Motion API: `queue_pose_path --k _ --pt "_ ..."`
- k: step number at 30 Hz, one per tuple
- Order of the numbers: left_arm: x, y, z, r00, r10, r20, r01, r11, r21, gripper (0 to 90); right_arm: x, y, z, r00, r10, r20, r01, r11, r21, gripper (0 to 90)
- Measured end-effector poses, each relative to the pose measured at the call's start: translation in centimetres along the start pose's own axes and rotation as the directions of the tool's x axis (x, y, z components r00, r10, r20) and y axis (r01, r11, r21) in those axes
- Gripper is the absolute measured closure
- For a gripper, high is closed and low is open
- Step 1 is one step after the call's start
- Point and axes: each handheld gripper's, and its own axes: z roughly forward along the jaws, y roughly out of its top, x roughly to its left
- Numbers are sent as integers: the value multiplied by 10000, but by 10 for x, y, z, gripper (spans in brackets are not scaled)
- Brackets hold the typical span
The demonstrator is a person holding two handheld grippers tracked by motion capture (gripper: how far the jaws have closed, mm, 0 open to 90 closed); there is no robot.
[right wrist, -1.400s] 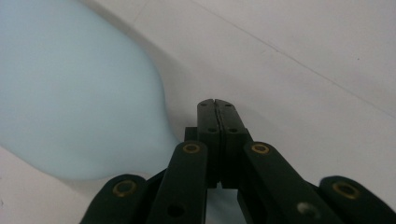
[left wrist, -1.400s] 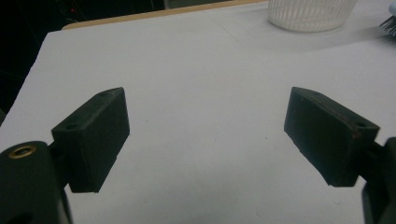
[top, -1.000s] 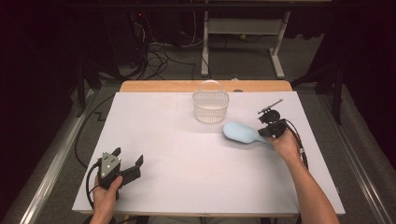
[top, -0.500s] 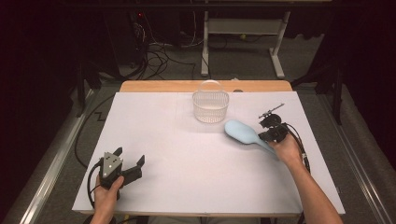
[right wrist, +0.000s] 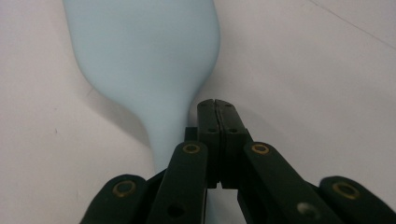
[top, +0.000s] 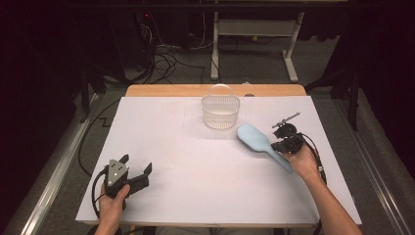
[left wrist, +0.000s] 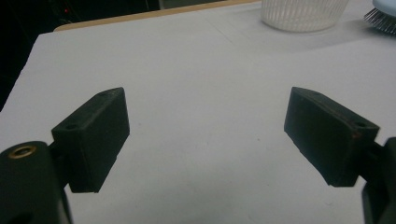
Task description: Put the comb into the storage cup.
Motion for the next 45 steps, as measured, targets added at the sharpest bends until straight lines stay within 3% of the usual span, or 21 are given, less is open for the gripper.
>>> queue_pose_path --k 13,29,40,45 --pt "0 0 0 10000 4 21 -4 10000 -10 150 8 -5 -7 9998 -171 -34 171 9998 -34 900" --pt "-1 1 0 10000 -36 33 36 10000 -22 150 14 -14 -11 9999 -48 -125 47 9999 -142 900" --pt "-1 1 1 10000 28 19 -28 10000 10 150 14 -16 -17 9994 266 -215 -278 9978 -596 900" --pt "-2 1 0 10000 76 14 -76 10000 -20 150 15 -16 -24 9988 430 -232 -451 9943 -965 843"
